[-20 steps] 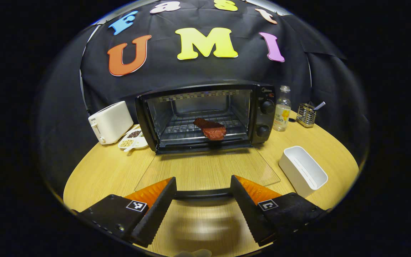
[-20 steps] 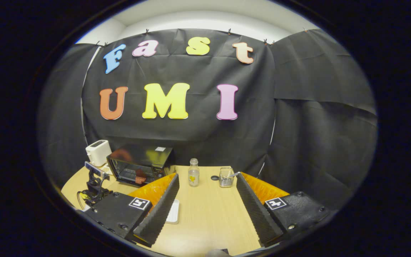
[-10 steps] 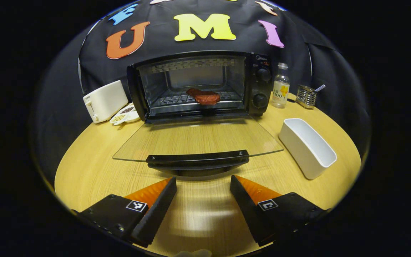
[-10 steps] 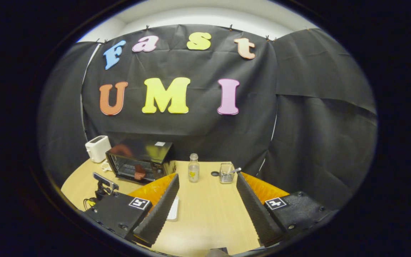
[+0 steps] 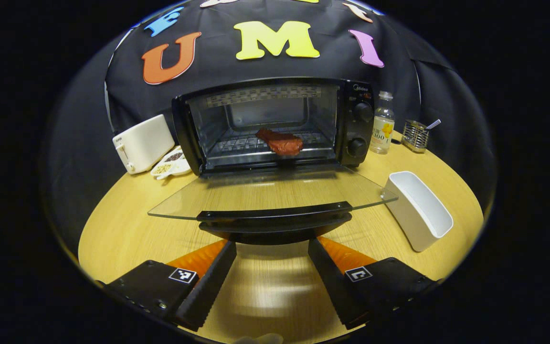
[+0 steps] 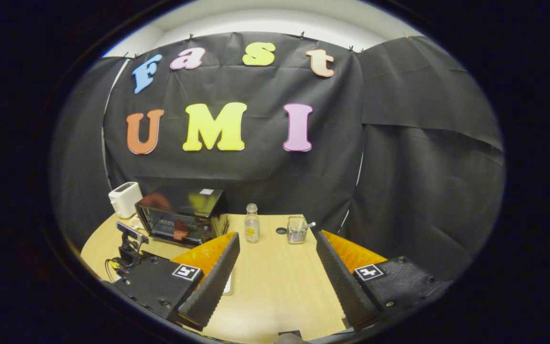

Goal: Open the electric oven with the left hand, put the food in, and close the electric oven.

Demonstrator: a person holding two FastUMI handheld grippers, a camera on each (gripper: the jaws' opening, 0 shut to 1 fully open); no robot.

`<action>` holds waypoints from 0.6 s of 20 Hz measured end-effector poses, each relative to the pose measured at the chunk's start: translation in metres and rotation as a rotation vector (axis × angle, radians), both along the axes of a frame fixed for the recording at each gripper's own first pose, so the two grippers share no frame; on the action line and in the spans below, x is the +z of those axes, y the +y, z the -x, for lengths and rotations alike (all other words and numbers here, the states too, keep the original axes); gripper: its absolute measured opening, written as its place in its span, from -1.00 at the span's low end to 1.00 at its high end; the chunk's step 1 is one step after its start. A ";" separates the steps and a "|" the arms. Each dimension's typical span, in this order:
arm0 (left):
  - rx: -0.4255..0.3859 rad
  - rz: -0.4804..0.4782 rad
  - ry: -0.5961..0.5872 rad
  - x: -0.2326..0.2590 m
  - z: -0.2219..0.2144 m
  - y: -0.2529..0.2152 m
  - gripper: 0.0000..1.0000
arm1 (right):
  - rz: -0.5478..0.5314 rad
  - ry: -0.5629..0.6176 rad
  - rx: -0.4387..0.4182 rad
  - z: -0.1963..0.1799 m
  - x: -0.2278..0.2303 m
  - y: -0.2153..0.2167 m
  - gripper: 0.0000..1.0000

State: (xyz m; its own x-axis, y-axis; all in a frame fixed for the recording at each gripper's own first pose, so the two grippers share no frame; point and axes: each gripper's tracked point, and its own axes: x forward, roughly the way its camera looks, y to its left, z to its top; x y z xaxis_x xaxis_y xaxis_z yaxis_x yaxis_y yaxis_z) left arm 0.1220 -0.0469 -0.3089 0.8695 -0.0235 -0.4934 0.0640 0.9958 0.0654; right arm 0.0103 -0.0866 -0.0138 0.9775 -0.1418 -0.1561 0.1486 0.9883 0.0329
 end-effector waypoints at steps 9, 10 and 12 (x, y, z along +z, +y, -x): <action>-0.035 -0.021 -0.163 0.091 -0.049 0.004 0.94 | -0.040 -0.016 -0.005 0.001 -0.003 0.002 1.00; -0.037 -0.020 -0.171 0.098 -0.052 0.003 0.94 | -0.043 -0.021 -0.006 0.002 -0.002 0.003 1.00; -0.043 -0.019 -0.190 0.107 -0.054 0.002 0.94 | -0.045 -0.027 -0.005 0.005 -0.003 0.004 1.00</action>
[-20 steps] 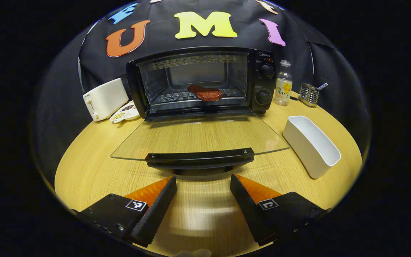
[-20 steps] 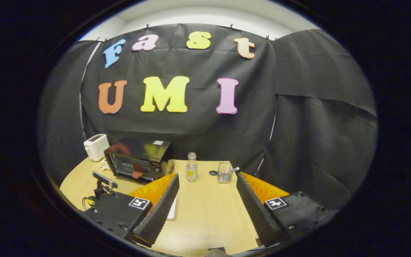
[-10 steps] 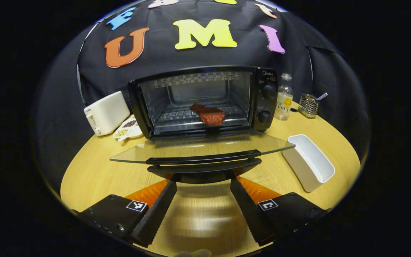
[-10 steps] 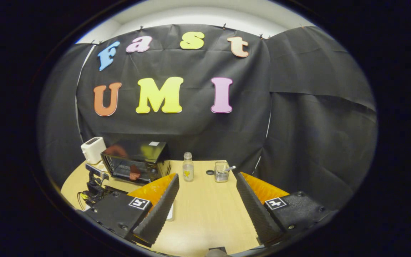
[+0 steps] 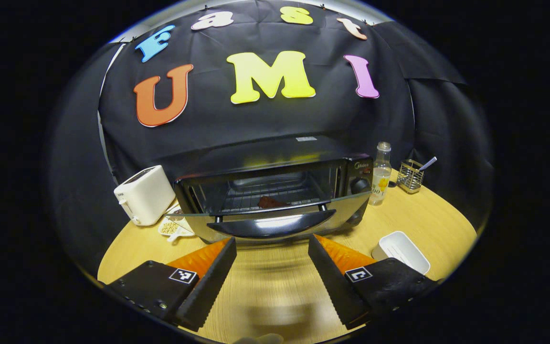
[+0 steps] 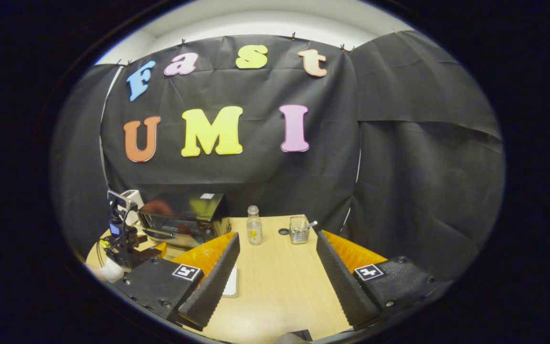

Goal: Open the electric oven with the left hand, put the food in, and close the electric oven.

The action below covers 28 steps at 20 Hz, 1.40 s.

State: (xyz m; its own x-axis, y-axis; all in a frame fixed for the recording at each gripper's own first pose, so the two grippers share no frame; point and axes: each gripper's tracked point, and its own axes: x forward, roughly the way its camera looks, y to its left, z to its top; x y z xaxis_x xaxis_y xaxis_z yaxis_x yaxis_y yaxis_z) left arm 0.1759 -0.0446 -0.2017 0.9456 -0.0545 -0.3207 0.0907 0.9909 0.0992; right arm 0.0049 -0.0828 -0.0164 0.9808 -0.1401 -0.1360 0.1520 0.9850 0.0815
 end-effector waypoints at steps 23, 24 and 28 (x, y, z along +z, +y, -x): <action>0.097 0.021 -0.251 0.182 0.229 -0.012 0.93 | 0.003 -0.147 0.157 0.070 0.012 -0.009 0.97; 0.112 0.020 -0.267 0.189 0.244 -0.009 0.92 | 0.006 -0.158 0.162 0.075 0.012 -0.009 1.00; 0.130 0.011 -0.289 0.206 0.286 -0.006 0.92 | -0.010 -0.169 0.174 0.090 0.012 -0.007 0.97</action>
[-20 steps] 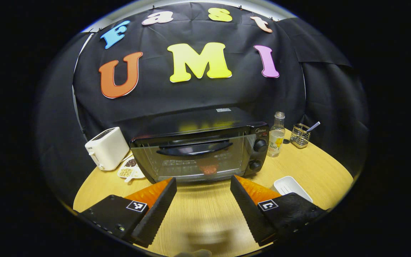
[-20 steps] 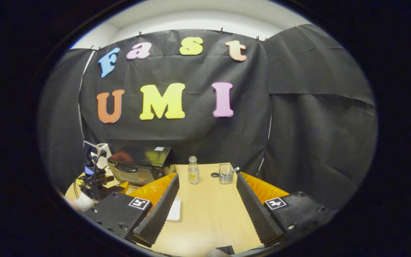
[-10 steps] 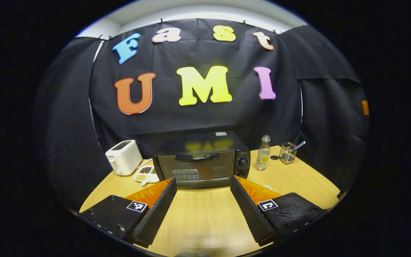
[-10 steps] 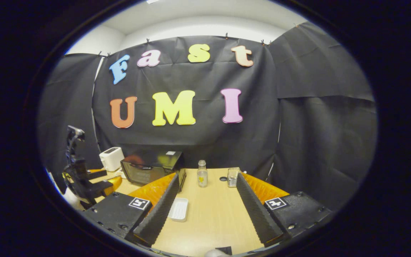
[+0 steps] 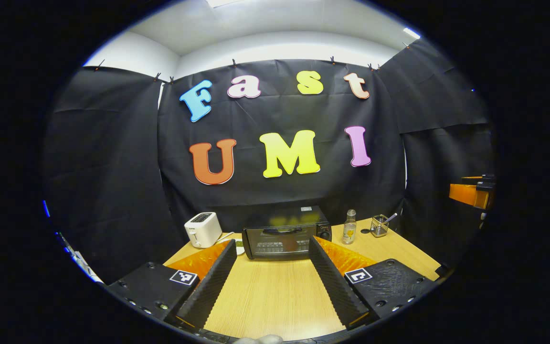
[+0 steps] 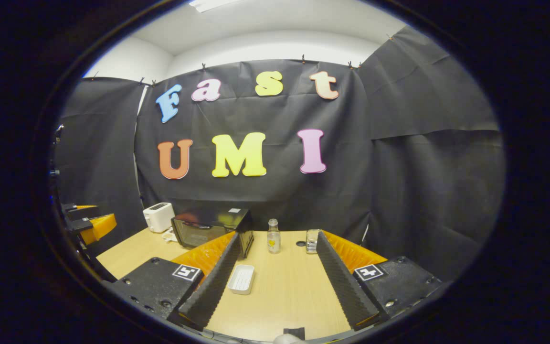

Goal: Open the electric oven with the left hand, put the food in, and close the electric oven.

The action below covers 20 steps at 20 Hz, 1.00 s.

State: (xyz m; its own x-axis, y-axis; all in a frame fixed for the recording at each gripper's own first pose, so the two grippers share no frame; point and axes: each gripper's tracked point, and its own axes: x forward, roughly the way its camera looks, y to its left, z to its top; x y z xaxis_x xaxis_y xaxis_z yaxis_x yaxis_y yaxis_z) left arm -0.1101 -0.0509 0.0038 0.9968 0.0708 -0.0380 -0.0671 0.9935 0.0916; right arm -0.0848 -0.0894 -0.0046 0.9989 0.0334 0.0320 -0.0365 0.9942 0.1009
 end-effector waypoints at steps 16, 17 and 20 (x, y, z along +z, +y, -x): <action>-0.025 0.065 -0.052 0.030 -0.001 0.056 0.92 | -0.008 -0.021 -0.050 0.017 0.020 0.053 1.00; -0.023 0.066 -0.041 0.028 -0.001 0.060 0.92 | -0.003 -0.016 -0.049 0.018 0.019 0.056 0.97; -0.030 0.074 -0.048 0.029 -0.003 0.066 0.94 | 0.011 -0.019 -0.057 0.018 0.021 0.064 1.00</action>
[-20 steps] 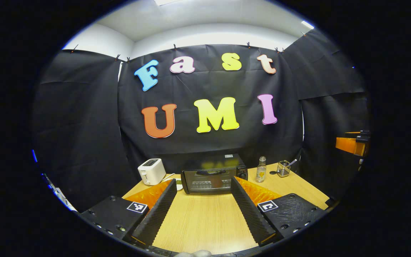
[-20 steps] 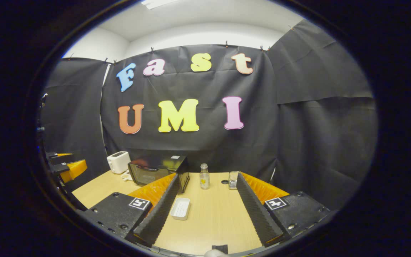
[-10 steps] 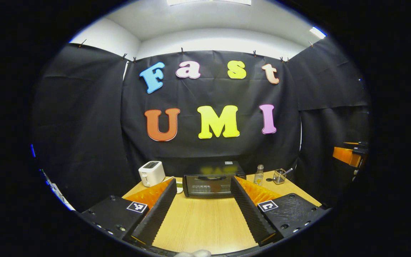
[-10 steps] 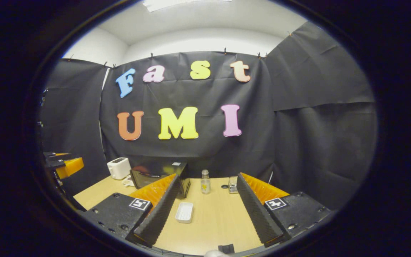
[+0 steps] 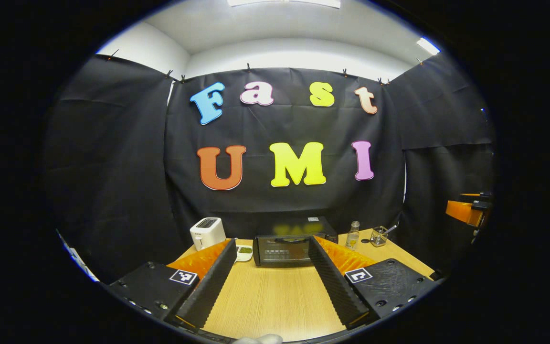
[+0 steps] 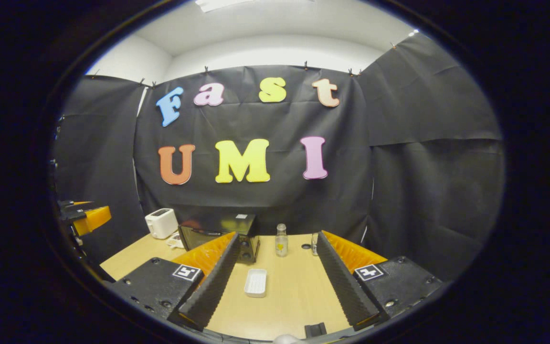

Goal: Open the electric oven with the left hand, put the food in, and close the electric oven.

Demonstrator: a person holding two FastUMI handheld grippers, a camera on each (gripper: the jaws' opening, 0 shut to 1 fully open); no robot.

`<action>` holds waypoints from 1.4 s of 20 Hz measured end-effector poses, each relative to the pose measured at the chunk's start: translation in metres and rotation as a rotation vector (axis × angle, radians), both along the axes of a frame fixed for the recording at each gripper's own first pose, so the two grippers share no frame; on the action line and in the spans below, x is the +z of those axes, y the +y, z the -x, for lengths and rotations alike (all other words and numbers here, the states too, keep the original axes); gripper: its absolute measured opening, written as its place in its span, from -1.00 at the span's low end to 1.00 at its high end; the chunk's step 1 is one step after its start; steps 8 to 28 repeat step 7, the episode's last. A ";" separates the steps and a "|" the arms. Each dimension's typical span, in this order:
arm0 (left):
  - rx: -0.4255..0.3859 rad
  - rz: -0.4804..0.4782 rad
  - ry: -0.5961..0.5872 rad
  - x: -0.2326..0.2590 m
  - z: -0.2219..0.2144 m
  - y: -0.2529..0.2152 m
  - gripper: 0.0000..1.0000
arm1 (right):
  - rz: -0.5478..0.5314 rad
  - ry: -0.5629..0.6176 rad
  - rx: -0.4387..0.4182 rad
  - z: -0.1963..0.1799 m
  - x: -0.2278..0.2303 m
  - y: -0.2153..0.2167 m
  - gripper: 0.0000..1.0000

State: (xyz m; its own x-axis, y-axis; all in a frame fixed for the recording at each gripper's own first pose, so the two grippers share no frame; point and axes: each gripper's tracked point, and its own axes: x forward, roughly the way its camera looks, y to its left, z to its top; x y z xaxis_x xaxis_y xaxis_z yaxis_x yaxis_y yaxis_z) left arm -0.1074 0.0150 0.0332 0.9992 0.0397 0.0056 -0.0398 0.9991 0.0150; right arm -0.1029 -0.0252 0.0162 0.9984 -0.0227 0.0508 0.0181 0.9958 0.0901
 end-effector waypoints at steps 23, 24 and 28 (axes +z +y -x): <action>-0.006 -0.006 0.006 -0.007 -0.001 0.014 0.93 | 0.012 0.009 -0.005 0.007 -0.004 0.015 1.00; -0.006 -0.006 0.006 -0.007 -0.001 0.014 0.93 | 0.012 0.009 -0.005 0.007 -0.004 0.015 1.00; -0.006 -0.006 0.006 -0.007 -0.001 0.014 0.93 | 0.012 0.009 -0.005 0.007 -0.004 0.015 1.00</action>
